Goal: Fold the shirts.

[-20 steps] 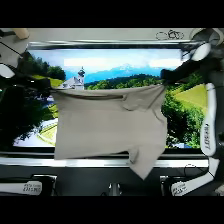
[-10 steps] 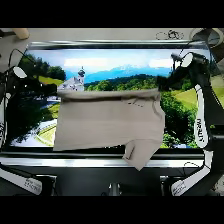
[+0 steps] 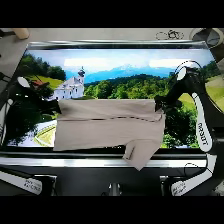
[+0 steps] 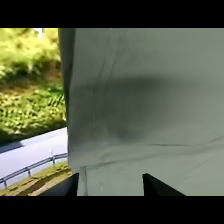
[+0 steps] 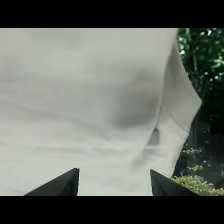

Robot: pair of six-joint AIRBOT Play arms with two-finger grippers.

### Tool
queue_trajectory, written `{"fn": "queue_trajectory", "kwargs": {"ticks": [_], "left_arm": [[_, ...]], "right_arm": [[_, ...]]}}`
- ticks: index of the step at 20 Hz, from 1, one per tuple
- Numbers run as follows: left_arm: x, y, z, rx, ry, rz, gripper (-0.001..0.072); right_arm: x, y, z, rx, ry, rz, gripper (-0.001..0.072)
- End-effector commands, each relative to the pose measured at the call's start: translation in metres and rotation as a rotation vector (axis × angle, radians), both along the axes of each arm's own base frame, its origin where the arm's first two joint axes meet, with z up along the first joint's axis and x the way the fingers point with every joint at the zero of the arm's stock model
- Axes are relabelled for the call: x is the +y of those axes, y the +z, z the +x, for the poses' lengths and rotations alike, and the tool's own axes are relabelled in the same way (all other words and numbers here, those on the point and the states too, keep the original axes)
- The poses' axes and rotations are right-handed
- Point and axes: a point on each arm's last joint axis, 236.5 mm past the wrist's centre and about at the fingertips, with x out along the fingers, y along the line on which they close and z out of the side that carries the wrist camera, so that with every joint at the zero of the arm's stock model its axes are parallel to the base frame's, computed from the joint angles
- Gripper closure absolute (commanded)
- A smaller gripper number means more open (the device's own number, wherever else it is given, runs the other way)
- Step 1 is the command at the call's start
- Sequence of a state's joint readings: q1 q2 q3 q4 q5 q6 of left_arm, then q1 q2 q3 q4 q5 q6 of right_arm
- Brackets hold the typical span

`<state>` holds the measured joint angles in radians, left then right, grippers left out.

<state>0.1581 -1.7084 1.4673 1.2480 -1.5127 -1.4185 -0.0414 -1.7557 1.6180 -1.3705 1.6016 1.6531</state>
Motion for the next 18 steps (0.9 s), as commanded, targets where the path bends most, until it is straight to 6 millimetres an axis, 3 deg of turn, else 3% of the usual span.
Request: {"fn": "queue_trajectory", "kwargs": {"ticks": [1,3,5,7,9,12,15,17,18], "left_arm": [[0.018,0.043,-0.006,-0.055,0.043,-0.005,0.0219],[0.034,0.05,-0.041,-0.054,0.103,0.001,0.0219],[0.032,0.024,-0.093,-0.01,0.176,-0.007,0.0218],[0.016,-0.011,-0.147,0.026,0.2,-0.01,0.0219],[0.005,-0.033,-0.177,0.037,0.225,-0.01,0.0219],[-0.007,-0.046,-0.191,0.055,0.249,-0.042,0.0219],[-0.014,-0.051,-0.187,0.045,0.283,-0.071,0.022],[-0.017,-0.055,-0.19,0.066,0.291,-0.083,0.022],[-0.018,-0.058,-0.191,0.073,0.293,-0.083,0.0222]], "right_arm": [[-0.025,0.036,-0.02,-0.001,-0.033,0.002,0.0221],[-0.05,0.047,-0.042,0.009,-0.096,0.005,0.0228],[-0.054,0.043,-0.064,-0.014,-0.114,0.005,0.0231],[-0.046,0.032,-0.081,-0.034,-0.115,0.019,0.0232],[-0.04,0.023,-0.095,-0.023,-0.118,0.034,0.0234],[-0.038,0.02,-0.1,-0.004,-0.117,0.037,0.0286],[-0.039,0.019,-0.1,-0.005,-0.11,0.034,0.0282],[-0.039,0.018,-0.103,0.0,-0.109,0.034,0.0206],[-0.038,0.016,-0.106,0.002,-0.103,0.036,0.0205]]}}
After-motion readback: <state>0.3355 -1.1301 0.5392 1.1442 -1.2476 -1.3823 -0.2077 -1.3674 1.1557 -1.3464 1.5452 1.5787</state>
